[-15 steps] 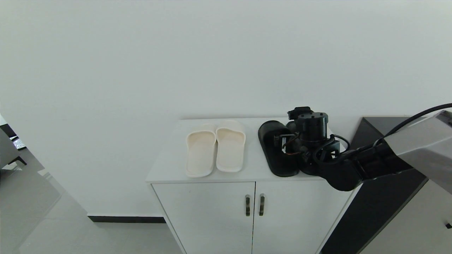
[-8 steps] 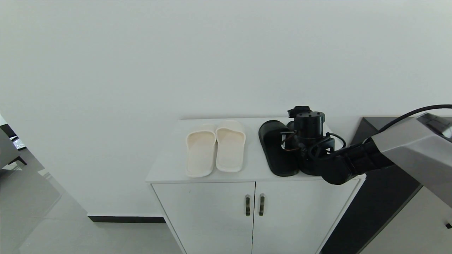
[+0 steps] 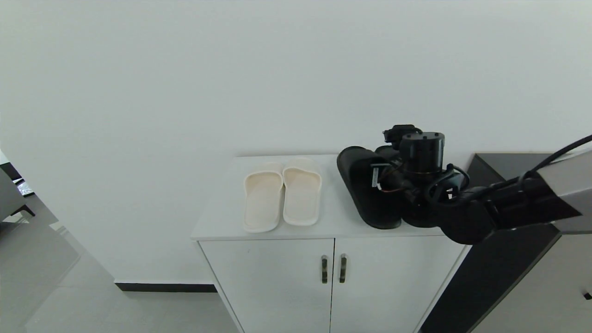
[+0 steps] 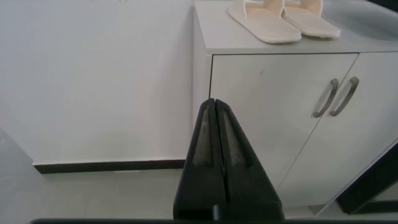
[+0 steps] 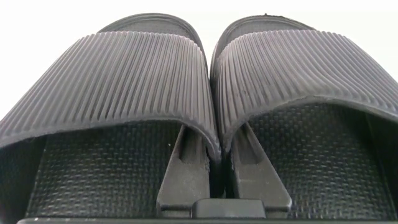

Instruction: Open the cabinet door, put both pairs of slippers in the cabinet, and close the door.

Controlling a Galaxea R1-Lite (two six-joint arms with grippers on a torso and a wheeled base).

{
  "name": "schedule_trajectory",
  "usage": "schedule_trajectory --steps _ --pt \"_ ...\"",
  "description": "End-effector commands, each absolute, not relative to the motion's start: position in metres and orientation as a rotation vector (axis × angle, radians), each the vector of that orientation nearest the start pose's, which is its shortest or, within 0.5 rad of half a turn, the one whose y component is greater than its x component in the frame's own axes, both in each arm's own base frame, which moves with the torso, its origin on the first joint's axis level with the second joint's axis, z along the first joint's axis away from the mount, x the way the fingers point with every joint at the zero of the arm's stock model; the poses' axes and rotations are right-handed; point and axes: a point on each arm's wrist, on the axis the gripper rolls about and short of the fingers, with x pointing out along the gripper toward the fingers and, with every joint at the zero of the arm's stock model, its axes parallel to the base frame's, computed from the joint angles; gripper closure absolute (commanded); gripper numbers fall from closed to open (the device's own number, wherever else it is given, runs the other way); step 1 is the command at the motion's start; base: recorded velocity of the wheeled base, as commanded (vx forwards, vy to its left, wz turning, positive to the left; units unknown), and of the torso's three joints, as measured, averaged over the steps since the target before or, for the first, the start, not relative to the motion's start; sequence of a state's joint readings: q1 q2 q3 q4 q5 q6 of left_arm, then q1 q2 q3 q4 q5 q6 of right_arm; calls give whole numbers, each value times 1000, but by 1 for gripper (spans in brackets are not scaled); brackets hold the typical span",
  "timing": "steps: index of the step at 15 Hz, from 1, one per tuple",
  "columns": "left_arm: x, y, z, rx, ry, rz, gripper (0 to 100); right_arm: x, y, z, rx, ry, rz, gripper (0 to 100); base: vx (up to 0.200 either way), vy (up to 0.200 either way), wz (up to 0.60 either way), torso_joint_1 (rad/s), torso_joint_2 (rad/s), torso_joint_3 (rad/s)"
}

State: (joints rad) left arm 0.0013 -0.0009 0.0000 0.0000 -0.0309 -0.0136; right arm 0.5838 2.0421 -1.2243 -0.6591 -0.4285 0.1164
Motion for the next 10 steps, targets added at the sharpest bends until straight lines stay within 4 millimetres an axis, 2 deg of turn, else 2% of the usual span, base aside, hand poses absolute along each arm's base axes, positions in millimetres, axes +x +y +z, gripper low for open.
schedule_trajectory --steps 1,2,5,7,9,10 --pt "-23 -1 75 -14 0 -29 100 288 217 208 61 120 301 100 0 0 0 0 0 0" --pt "-23 -1 75 -14 0 -29 100 242 217 210 72 156 474 100 0 0 0 0 0 0" --pt "-23 -1 75 -12 0 -29 100 174 191 209 131 233 799 100 0 0 0 0 0 0" --pt "-23 -1 75 -9 0 -32 100 150 178 202 134 283 904 100 0 0 0 0 0 0" --pt "-23 -1 75 -9 0 -32 100 145 174 195 128 308 914 100 0 0 0 0 0 0" --pt "-23 -1 75 -9 0 -32 100 143 172 190 121 325 913 100 -200 0 0 -2 -2 7"
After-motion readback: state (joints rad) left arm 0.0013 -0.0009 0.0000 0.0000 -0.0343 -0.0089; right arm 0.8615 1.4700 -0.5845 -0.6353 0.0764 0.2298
